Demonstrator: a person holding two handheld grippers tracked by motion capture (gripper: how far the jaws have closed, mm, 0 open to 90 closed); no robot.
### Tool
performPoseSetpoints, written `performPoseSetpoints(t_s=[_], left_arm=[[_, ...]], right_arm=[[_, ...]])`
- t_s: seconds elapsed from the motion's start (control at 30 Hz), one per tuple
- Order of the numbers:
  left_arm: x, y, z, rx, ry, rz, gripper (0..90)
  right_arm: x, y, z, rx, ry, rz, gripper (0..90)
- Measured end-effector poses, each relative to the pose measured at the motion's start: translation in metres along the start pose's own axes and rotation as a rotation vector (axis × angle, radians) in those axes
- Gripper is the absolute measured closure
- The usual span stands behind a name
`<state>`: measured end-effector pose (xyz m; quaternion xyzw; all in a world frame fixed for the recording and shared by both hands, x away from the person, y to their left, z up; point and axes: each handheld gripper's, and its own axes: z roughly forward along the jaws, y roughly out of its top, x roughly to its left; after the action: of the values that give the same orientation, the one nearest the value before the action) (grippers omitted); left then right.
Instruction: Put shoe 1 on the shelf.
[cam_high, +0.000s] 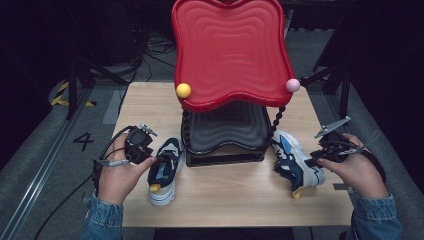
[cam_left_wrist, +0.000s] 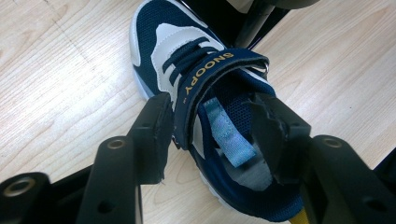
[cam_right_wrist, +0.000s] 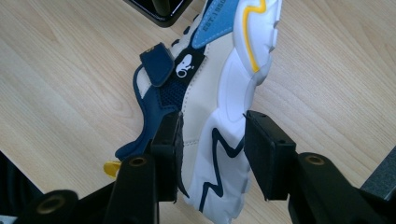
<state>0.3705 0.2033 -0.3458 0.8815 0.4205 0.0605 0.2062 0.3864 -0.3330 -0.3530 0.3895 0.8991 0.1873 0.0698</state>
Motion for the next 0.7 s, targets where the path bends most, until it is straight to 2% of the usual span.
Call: performPoseSetpoints(t_s=[0.13, 0.3, 0.4, 0.57, 0.7], left_arm=[[-0.001, 0.002, 0.008, 0.042, 0.006, 0.017, 43.8], [-0.002, 0.004, 0.021, 0.072, -0.005, 0.036, 43.2], [-0.002, 0.005, 0.031, 0.078, -0.008, 0.040, 43.6], [0.001, 0.005, 0.037, 0.088, 0.005, 0.050, 44.4], [0.004, 0.005, 0.041, 0.075, -0.013, 0.044, 46.6]], right_arm=[[-0.001, 0.000, 0.001, 0.004, -0.004, 0.000, 58.9], [0.000, 0.001, 0.002, 0.002, 0.001, -0.003, 58.6], [0.001, 0.001, 0.003, 0.008, 0.004, -0.007, 58.2], [0.001, 0.002, 0.003, 0.005, 0.005, -0.011, 57.9], [0.002, 0.002, 0.005, 0.010, 0.014, -0.014, 57.6]])
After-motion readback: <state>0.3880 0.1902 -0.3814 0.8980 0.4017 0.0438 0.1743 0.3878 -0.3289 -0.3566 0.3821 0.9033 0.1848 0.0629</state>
